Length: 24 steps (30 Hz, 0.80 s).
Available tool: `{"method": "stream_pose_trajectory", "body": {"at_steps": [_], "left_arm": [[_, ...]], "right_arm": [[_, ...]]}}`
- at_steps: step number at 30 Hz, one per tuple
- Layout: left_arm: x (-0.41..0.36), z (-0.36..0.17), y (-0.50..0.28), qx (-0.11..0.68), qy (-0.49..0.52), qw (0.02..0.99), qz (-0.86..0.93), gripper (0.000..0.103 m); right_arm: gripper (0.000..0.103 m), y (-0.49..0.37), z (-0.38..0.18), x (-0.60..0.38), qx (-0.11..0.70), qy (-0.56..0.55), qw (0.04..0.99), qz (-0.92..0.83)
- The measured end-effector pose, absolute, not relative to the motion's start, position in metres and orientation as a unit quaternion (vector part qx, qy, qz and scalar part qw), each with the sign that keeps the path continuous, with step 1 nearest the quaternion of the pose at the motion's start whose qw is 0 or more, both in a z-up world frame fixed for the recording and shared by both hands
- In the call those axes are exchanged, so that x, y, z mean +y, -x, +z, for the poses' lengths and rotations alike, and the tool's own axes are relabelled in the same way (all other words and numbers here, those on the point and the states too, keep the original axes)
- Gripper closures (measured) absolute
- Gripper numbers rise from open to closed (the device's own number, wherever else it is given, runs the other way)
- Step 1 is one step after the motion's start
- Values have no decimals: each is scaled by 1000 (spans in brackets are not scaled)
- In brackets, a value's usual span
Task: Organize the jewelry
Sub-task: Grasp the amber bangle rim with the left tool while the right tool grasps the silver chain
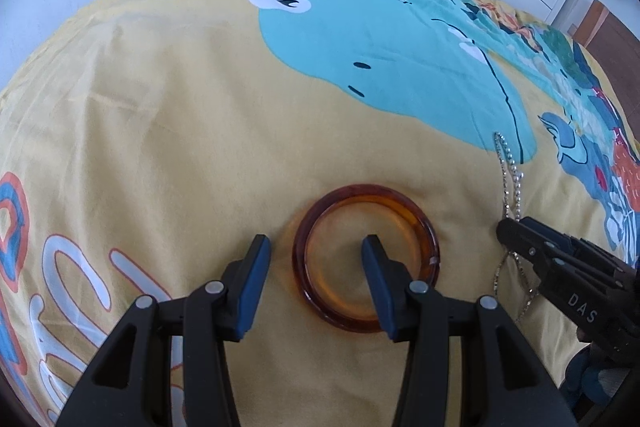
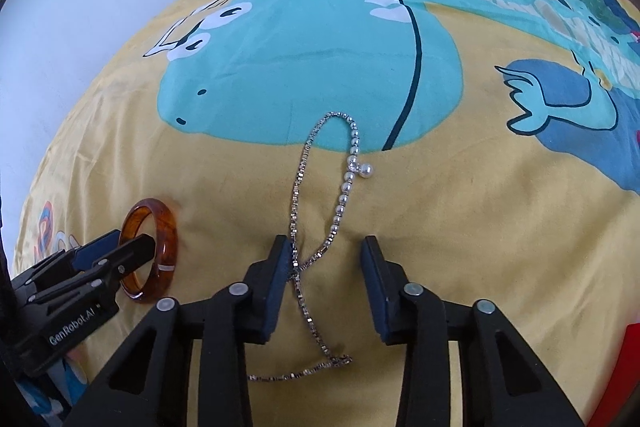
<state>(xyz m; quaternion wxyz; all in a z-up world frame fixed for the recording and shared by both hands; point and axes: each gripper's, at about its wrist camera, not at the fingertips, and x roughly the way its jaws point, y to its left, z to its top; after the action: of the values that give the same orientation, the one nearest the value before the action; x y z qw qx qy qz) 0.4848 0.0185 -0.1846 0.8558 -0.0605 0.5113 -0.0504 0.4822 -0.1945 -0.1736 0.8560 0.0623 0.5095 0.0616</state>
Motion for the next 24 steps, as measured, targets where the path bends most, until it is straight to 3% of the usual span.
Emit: {"method": "stream_pose_trajectory", "body": {"at_steps": [9, 14, 17, 19, 21, 24], "left_arm": [[12, -189, -476, 520, 37, 852, -50, 57], [6, -192, -479, 530, 26, 847, -39, 58], [9, -194, -481, 535, 37, 843, -39, 59], [10, -193, -481, 538, 38, 841, -40, 61], [11, -193, -481, 540, 40, 840, -41, 64], [14, -192, -481, 541, 44, 839, -43, 69]], "right_arm": [[76, -471, -176, -199, 515, -62, 852, 75], [69, -473, -179, -193, 524, -59, 845, 90], [50, -477, -182, -187, 532, -49, 838, 106], [27, -479, -184, -180, 540, -42, 831, 126], [17, -480, -186, -169, 546, -20, 827, 135], [14, -478, -187, -162, 546, -14, 828, 128]]}}
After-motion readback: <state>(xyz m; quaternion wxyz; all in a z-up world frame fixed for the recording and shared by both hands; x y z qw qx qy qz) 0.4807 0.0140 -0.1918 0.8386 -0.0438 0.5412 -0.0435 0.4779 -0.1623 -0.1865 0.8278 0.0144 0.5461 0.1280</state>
